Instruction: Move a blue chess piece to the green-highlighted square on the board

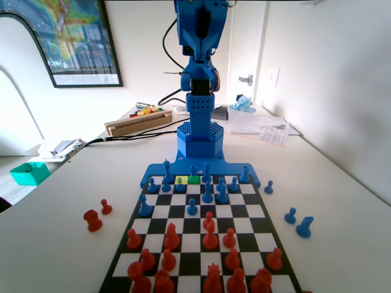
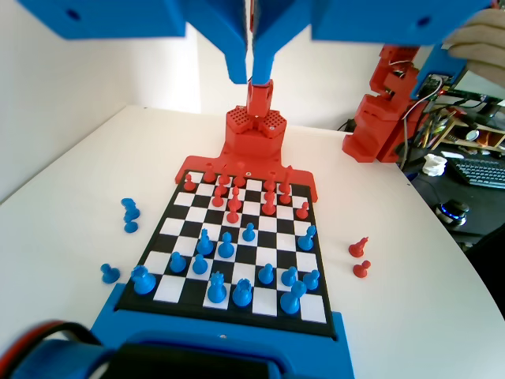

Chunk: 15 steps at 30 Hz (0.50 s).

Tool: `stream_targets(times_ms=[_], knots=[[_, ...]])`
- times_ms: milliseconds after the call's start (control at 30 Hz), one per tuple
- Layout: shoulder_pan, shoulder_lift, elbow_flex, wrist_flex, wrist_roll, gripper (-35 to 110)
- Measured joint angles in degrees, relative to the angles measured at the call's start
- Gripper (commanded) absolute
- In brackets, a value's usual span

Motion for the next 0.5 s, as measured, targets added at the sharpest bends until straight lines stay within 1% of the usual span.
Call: stream_targets(times_ms=[167,500], knots=[[0.0,4.57,4.13,-1.93,-0.35,2],[-0.09,9.32,6.86,-5.1,0.0,1]])
